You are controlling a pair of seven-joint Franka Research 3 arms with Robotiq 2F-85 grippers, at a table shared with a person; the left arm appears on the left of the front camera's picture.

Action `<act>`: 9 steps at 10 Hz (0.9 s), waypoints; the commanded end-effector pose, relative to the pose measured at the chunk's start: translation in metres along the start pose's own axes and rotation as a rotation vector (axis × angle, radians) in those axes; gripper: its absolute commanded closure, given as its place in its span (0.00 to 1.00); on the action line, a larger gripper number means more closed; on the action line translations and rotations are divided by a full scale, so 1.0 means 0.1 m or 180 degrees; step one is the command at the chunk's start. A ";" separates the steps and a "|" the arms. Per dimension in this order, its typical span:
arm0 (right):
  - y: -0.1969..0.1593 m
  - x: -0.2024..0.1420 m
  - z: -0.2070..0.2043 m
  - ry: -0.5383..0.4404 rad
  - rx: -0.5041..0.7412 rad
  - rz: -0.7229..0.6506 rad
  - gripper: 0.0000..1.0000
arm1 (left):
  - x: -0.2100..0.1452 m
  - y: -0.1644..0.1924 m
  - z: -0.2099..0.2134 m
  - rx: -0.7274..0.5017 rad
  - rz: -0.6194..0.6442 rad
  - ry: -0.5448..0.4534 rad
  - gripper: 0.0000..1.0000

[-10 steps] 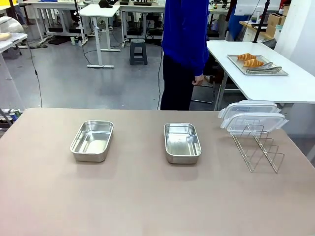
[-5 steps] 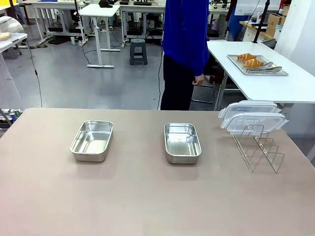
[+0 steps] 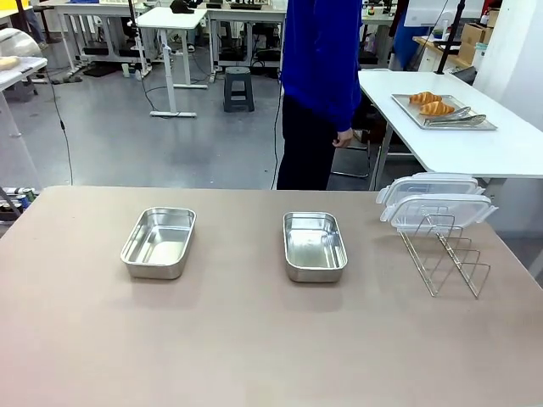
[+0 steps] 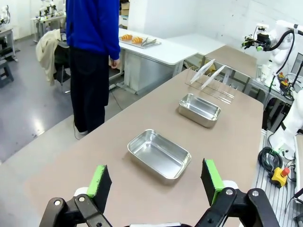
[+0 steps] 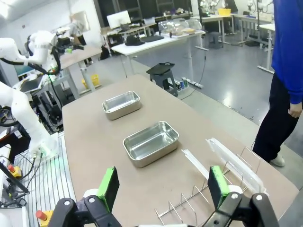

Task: Place the bread in airtight containers.
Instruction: Lift both Airtight Container.

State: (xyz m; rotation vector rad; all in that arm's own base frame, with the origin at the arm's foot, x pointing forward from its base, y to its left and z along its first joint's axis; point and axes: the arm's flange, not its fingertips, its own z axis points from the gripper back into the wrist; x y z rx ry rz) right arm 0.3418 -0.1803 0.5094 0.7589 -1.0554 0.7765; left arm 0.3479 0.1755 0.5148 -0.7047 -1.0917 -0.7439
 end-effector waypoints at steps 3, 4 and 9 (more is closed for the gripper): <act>-0.03 0.02 0.00 -0.0068 0.0009 0.0098 0.00 | 0.01 0.03 0.00 -0.0021 -0.0080 -0.0084 0.00; -0.03 0.02 0.00 -0.0068 0.0009 0.0098 0.00 | 0.01 0.03 0.00 -0.0021 -0.0080 -0.0084 0.00; -0.03 0.02 0.00 -0.0068 0.0009 0.0098 0.00 | 0.01 0.03 0.00 -0.0021 -0.0080 -0.0084 0.00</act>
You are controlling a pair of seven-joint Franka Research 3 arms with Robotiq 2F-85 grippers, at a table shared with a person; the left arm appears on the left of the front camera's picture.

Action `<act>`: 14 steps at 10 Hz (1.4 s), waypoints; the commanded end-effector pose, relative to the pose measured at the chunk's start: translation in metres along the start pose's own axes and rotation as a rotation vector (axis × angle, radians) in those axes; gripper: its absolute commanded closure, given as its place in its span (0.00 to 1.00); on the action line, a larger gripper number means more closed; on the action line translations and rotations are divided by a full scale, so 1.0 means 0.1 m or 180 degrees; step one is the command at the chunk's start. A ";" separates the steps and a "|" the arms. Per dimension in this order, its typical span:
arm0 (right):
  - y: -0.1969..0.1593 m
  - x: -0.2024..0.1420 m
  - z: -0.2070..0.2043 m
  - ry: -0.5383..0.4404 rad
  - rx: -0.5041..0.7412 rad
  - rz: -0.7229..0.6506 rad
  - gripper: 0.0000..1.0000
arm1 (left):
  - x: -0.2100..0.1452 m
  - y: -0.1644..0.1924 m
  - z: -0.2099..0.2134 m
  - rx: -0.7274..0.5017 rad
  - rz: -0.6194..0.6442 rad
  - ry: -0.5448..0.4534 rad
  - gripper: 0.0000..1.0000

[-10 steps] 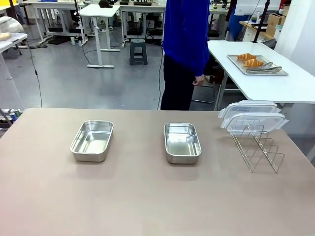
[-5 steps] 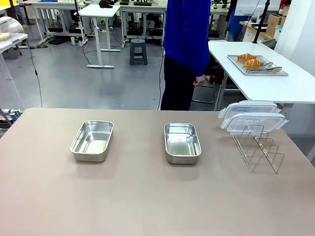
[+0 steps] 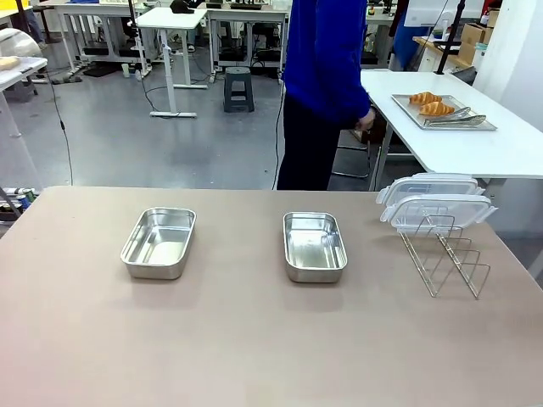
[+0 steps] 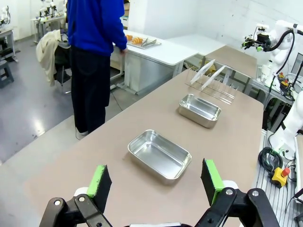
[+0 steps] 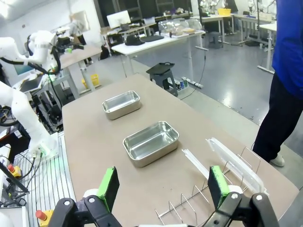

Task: Place the bread in airtight containers.
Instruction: Lift both Airtight Container.

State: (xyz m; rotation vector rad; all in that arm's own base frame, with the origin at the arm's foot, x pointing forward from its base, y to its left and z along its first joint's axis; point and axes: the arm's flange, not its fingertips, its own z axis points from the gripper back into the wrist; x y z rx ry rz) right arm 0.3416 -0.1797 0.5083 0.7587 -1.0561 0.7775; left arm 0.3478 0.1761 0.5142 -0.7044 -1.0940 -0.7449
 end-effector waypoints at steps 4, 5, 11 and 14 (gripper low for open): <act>-0.04 0.03 0.01 -0.0067 0.0008 0.0094 0.00 | 0.01 0.02 0.00 -0.0021 -0.0074 -0.0079 0.00; -0.04 0.03 0.01 -0.0067 0.0008 0.0094 0.00 | 0.01 0.02 0.00 -0.0021 -0.0074 -0.0079 0.00; -0.04 0.03 0.01 -0.0067 0.0008 0.0094 0.00 | 0.01 0.02 0.00 -0.0021 -0.0074 -0.0079 0.00; -0.04 0.03 0.01 -0.0067 0.0008 0.0094 0.00 | 0.01 0.02 0.00 -0.0021 -0.0074 -0.0079 0.00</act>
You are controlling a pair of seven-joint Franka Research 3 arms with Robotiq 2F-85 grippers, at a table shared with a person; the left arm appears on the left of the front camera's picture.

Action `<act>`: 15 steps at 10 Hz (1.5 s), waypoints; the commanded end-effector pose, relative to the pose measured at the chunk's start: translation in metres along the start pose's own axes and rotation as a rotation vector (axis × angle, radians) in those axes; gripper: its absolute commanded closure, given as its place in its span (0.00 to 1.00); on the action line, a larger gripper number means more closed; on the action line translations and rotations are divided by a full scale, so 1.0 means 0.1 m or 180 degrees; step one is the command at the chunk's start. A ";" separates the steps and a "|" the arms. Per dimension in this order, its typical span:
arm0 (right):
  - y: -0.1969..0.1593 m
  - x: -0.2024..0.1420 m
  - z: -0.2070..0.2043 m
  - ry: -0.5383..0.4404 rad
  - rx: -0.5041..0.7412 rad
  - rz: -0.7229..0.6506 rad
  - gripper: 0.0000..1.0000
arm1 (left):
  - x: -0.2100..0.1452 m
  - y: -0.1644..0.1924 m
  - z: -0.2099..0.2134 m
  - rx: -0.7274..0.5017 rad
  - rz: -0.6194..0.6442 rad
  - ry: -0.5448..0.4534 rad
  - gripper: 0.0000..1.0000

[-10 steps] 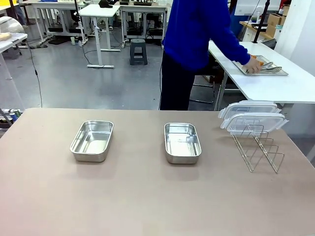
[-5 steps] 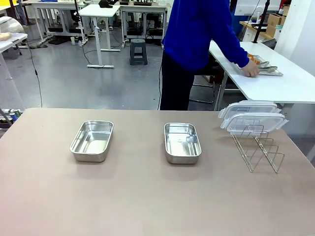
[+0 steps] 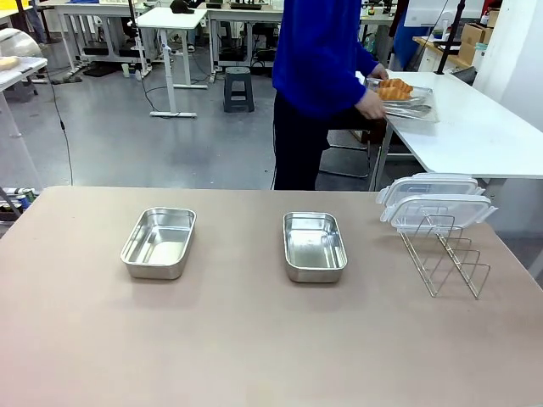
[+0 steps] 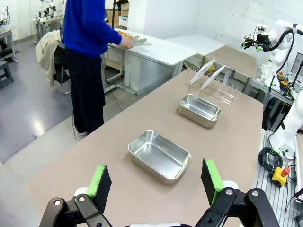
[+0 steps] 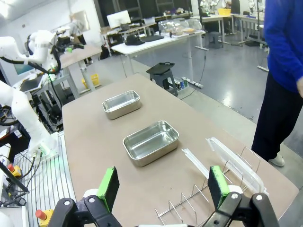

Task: Place the bread in airtight containers.
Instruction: Lift both Airtight Container.

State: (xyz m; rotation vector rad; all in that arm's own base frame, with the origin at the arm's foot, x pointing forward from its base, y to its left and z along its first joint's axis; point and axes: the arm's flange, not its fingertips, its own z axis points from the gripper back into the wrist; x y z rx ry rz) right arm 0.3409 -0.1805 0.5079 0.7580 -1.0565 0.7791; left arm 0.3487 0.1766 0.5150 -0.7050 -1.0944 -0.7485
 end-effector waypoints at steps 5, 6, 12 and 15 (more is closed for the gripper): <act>-0.04 0.04 0.00 -0.0068 0.0007 0.0089 0.00 | 0.01 0.02 0.00 -0.0014 -0.0066 -0.0079 0.00; -0.04 0.04 0.00 -0.0068 0.0007 0.0089 0.00 | 0.01 0.02 0.00 -0.0014 -0.0066 -0.0079 0.00; -0.04 0.04 0.00 -0.0068 0.0007 0.0089 0.00 | 0.01 0.02 0.00 -0.0014 -0.0066 -0.0079 0.00; -0.04 0.04 0.00 -0.0068 0.0007 0.0089 0.00 | 0.01 0.02 0.00 -0.0014 -0.0066 -0.0079 0.00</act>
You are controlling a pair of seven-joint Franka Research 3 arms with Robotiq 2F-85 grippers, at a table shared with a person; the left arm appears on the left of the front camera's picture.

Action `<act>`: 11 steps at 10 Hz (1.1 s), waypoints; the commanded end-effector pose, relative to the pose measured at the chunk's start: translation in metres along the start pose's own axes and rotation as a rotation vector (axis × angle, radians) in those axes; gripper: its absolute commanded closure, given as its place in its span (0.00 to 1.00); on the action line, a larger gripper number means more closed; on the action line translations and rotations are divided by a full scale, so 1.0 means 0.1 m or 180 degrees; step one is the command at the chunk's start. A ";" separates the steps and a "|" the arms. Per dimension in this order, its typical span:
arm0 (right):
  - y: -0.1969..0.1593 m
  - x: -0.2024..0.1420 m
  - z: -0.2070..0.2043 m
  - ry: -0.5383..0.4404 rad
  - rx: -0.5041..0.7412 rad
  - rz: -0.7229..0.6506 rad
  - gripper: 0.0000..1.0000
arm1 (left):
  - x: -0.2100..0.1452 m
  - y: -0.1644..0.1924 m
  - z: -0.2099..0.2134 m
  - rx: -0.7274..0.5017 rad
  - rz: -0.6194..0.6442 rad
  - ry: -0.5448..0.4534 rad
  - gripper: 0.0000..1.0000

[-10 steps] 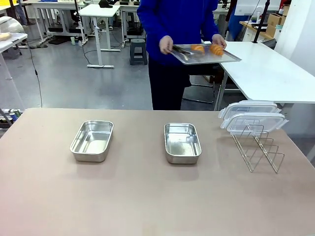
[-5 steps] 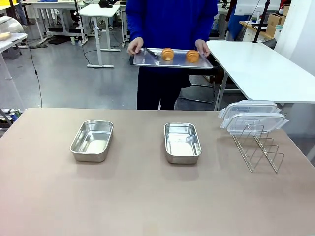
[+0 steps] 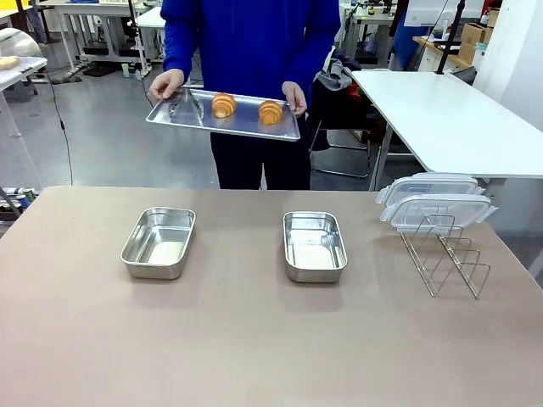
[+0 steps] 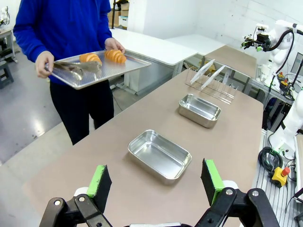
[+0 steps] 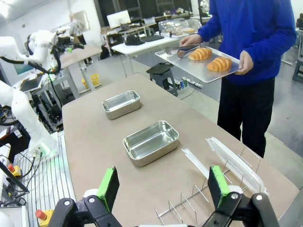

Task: Place the bread in airtight containers.
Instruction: Lift both Airtight Container.

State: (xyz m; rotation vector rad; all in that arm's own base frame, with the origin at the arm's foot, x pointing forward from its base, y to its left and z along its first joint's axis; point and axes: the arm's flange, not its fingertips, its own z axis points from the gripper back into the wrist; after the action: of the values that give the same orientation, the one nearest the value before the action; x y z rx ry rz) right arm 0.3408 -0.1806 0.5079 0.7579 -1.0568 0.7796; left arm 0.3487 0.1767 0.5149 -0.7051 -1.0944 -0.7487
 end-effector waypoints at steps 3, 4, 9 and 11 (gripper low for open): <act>-0.04 0.04 0.00 -0.0067 0.0007 0.0088 0.00 | 0.01 0.02 0.00 -0.0013 -0.0066 -0.0079 0.00; -0.04 0.04 0.00 -0.0067 0.0007 0.0088 0.00 | 0.01 0.02 0.00 -0.0013 -0.0066 -0.0079 0.00; -0.04 0.04 0.00 -0.0067 0.0007 0.0088 0.00 | 0.01 0.02 0.00 -0.0013 -0.0066 -0.0079 0.00; 0.09 0.27 -0.19 0.0144 -0.0097 -0.0016 0.00 | 0.24 -0.05 -0.15 0.0063 0.0120 0.0167 0.00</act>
State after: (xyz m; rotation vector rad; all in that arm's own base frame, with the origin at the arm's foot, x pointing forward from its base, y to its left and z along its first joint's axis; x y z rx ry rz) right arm 0.3430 -0.1752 0.5112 0.7473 -1.0471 0.7857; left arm 0.3523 0.1715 0.5184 -0.7010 -1.0783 -0.7444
